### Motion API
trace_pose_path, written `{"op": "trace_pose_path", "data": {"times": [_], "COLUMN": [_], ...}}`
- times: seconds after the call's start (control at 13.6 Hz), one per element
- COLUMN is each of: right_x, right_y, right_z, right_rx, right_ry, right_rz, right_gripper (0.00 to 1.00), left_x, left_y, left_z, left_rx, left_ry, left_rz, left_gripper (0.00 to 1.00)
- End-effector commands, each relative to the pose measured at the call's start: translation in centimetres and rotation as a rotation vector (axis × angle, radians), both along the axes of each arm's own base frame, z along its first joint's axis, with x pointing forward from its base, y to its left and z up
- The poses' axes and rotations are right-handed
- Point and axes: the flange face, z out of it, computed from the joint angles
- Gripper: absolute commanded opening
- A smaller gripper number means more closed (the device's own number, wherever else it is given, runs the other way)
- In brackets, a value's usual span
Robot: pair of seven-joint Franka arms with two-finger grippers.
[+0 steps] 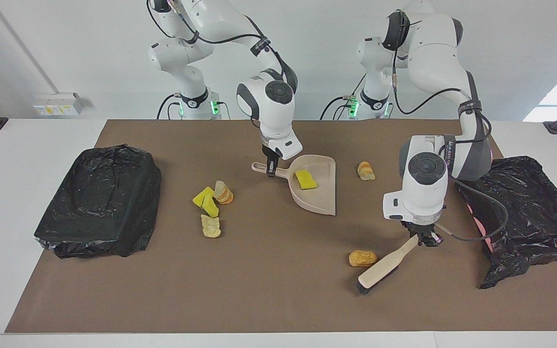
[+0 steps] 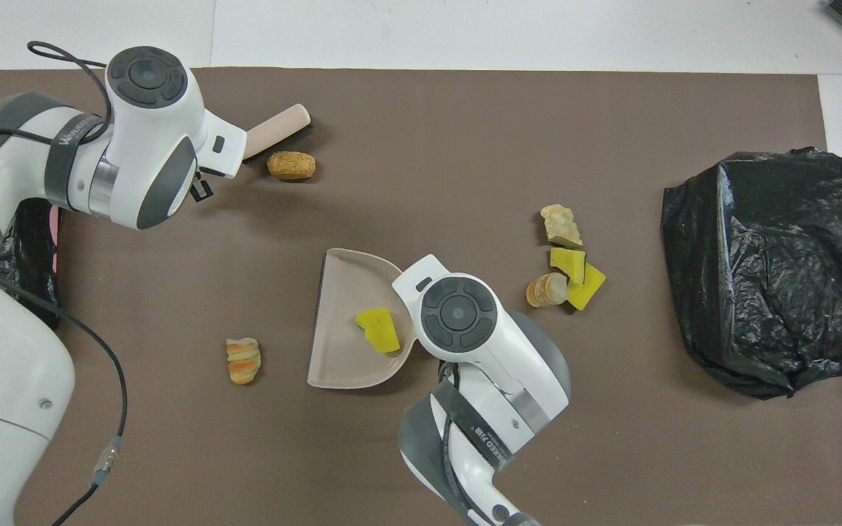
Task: Sweep and dump trash in bin
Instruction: 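Move the brush with the left gripper beyond the far bread roll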
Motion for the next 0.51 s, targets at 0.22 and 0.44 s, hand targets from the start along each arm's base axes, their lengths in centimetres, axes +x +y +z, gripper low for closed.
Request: {"op": "trace_pose_path", "data": {"times": [0.22, 0.44], "right_x": [0.1, 0.1], "right_y": [-0.5, -0.5], "right_z": [-0.8, -0.8], "right_rx": [-0.017, -0.016], "right_ry": [0.005, 0.006], "right_rz": [-0.004, -0.004], "right_gripper": [0.00, 0.00], "left_x": [-4.6, -8.4], "left_y": [0.9, 2.2], "left_z": [0.6, 0.7], "left_rx": [0.063, 0.074], "left_ry": [0.117, 0.178], "left_rz": [-0.155, -0.172], "left_gripper": [0.00, 0.00]}}
